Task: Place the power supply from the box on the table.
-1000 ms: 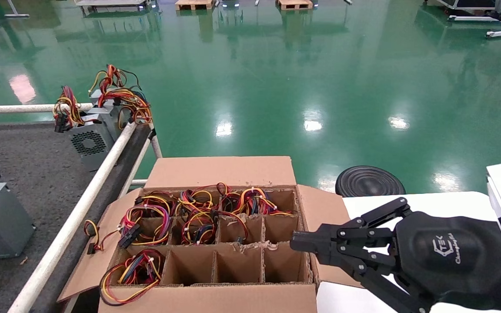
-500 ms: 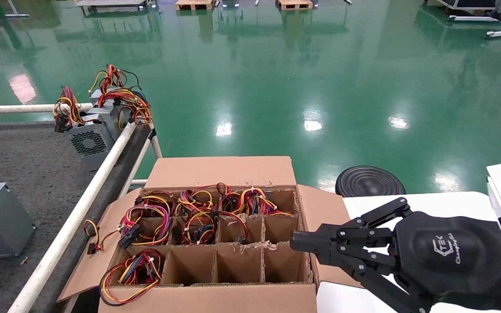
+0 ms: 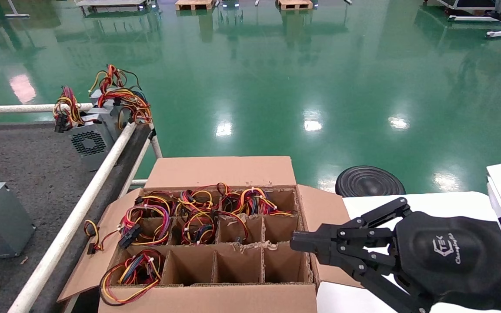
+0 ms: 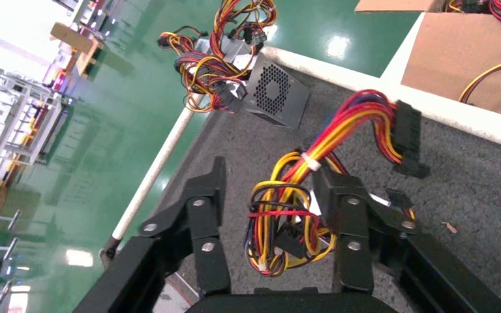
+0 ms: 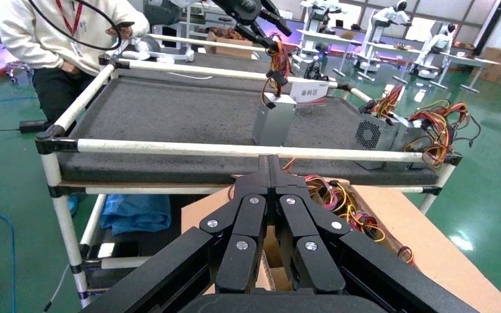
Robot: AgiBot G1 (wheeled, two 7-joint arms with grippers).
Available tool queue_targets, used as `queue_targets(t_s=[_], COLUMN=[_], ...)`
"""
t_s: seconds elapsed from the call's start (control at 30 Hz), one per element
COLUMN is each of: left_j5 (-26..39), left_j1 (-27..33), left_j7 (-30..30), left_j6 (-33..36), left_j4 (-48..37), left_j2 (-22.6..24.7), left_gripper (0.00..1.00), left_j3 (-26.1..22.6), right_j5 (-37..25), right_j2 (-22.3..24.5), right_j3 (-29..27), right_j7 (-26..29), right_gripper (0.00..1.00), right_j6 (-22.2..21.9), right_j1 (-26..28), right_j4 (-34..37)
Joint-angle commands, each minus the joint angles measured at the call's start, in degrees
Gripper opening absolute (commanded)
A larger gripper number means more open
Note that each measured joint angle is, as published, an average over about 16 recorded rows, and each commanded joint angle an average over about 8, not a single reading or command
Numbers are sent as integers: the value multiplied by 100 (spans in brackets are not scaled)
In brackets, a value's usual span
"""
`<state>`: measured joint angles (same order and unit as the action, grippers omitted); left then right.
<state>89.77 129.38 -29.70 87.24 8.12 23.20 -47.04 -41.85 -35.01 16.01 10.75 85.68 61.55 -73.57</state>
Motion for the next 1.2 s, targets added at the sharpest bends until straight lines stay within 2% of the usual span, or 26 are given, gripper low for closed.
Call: queue_targets(t_s=[0.03,1.17,1.2], left_j5=[-4,10,1], left_j1=[-19,-228,-232], left_j7=[19,459,468], left_j6=[0,-76,-75], left_j4=[18,363,374], left_j2=[-2,43,47], left_gripper=[100,100,100], left_j3=[1,-33,-27], right_j5=[0,0,0], right_j2=[0,0,0], right_j3=[0,0,0], right_j7=[0,0,0], right_gripper=[0,0,6], right_j6=[0,0,0], right_j1=[0,0,0], right_j4=[0,0,0])
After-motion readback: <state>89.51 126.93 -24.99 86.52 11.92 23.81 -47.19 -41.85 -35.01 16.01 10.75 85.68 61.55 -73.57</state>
